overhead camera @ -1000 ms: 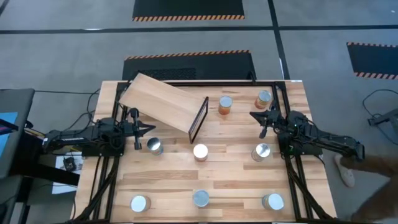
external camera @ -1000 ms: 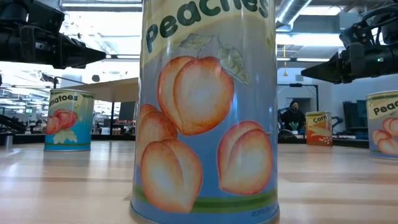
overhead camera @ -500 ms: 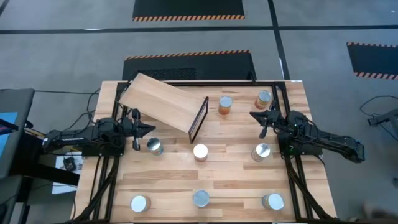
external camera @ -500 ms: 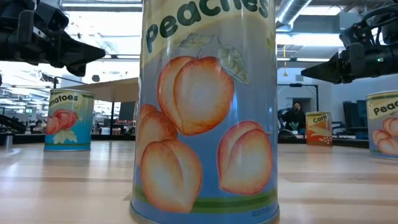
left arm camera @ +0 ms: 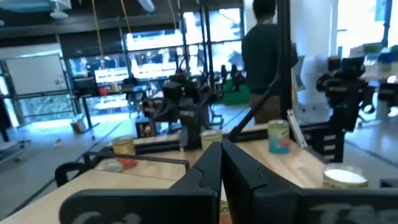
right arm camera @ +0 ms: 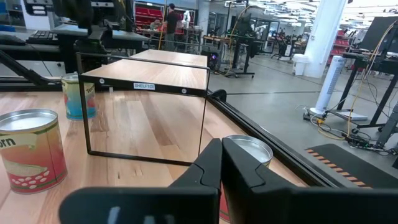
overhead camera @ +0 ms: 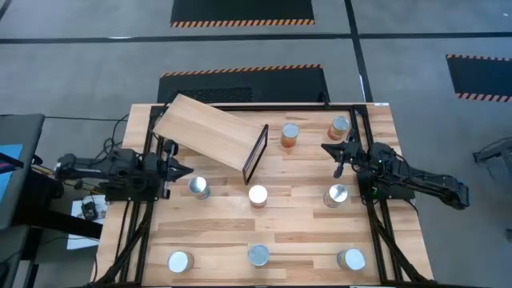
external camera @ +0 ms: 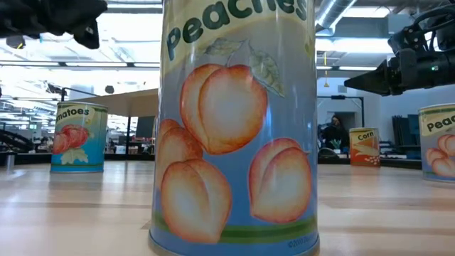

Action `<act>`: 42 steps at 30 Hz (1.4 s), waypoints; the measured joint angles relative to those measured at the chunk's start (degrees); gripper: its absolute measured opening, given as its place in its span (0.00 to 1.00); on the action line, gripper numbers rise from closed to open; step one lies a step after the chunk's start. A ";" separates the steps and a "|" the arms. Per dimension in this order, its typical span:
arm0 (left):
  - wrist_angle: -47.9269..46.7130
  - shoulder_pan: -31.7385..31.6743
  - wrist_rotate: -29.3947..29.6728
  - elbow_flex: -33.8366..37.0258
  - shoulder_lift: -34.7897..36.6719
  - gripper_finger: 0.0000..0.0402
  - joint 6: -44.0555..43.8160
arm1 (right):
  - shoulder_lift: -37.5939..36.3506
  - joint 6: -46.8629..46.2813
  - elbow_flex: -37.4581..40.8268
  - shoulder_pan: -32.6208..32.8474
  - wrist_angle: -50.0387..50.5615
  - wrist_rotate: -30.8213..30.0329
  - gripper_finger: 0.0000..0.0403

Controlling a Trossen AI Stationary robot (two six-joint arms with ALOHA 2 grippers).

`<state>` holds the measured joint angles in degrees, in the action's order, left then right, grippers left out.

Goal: Pick and place cans onto a shelf
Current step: Put the bottom canned corn on the shelf

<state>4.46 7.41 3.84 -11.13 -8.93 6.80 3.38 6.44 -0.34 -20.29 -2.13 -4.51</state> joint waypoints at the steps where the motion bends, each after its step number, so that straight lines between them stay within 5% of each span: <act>1: 0.50 1.07 2.17 -0.49 -2.02 0.00 1.23 | -0.02 0.00 0.00 0.00 0.02 0.00 0.07; 11: 6.81 8.26 11.87 -15.92 -34.58 0.00 5.75 | -0.02 0.00 0.00 0.00 0.00 0.00 0.07; 21: -9.03 11.72 14.15 -45.10 -63.95 0.00 5.51 | -0.01 0.00 0.00 0.00 0.02 0.00 0.07; 29: -22.81 13.45 11.13 -58.40 -76.93 0.00 -0.39 | -0.02 0.00 0.00 0.00 0.01 0.00 0.07; 42: -22.77 13.33 10.65 -59.77 -87.42 0.03 -9.11 | 0.00 0.00 0.00 0.00 0.02 0.02 0.07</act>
<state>-18.31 20.74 14.50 -70.89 -96.35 -2.31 3.38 6.44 -0.34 -20.29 -2.11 -4.50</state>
